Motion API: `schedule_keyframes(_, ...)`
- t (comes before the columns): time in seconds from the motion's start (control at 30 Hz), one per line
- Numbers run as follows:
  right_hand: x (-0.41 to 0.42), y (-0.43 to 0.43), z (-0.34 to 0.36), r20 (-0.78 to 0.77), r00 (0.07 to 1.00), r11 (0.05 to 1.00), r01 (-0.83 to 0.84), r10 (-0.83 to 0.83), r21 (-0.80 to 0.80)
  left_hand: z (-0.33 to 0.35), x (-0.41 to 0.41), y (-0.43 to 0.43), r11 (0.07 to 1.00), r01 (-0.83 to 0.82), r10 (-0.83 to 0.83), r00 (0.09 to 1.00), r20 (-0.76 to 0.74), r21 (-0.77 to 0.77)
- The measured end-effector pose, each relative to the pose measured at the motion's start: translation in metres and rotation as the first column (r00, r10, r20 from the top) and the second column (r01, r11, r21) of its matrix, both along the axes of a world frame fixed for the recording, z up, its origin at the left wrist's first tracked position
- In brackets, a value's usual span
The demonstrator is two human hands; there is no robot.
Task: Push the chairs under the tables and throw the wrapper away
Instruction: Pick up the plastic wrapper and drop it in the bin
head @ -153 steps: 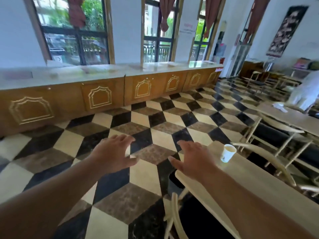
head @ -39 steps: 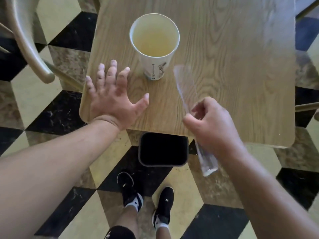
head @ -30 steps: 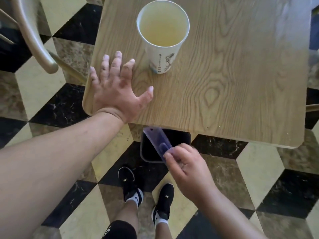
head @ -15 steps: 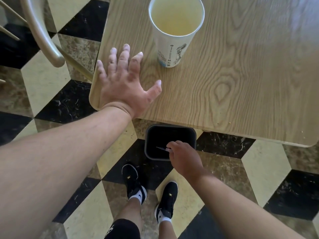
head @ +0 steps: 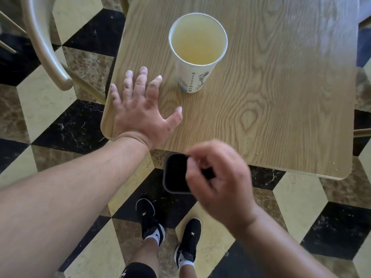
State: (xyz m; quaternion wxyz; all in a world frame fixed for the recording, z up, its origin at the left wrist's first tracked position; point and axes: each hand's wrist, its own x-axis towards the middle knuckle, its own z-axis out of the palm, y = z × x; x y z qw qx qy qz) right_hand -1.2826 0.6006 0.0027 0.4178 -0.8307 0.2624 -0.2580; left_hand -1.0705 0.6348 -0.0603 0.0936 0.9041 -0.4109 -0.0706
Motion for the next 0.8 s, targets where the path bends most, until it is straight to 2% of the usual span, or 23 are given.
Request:
schedule_keyframes(0.1, 0.029, -0.041, 0.007, 0.057, 0.975, 0.976, 0.211, -0.214, 0.047, -0.001, 0.0, 0.0, 1.0, 0.0, 0.0, 1.0, 0.001, 0.005)
schedule_keyframes(0.2, 0.061, -0.077, -0.001, -0.035, 0.947, 0.939, 0.322, -0.32, 0.121, -0.001, 0.001, -0.001, 1.0, -0.007, 0.008, 1.0, -0.014, 0.027)
schedule_keyframes(0.27, 0.08, -0.093, -0.005, -0.089, 0.958, 0.943, 0.284, -0.272, 0.174, 0.0, 0.001, -0.001, 0.999, -0.012, 0.013, 1.0, -0.027, 0.035)
schedule_keyframes(0.4, 0.112, -0.102, -0.01, -0.007, 0.973, 0.946, 0.226, -0.231, 0.234, 0.001, 0.0, -0.002, 0.999, -0.012, 0.014, 0.999, -0.029, 0.046)
schedule_keyframes(0.5, 0.119, -0.097, -0.008, 0.044, 0.967, 0.949, 0.238, -0.252, 0.207, 0.002, 0.0, -0.002, 0.999, -0.018, 0.02, 0.999, -0.034, 0.05)
schedule_keyframes(0.7, 0.044, -0.045, 0.017, 0.108, 0.983, 0.968, 0.119, -0.146, 0.222, 0.009, -0.001, 0.0, 0.99, 0.011, -0.005, 0.999, -0.041, 0.142)
schedule_keyframes(0.8, -0.01, -0.003, 0.01, 0.077, 0.995, 0.968, 0.041, -0.061, 0.249, 0.011, -0.001, -0.003, 0.995, -0.02, 0.026, 0.998, -0.056, 0.097)
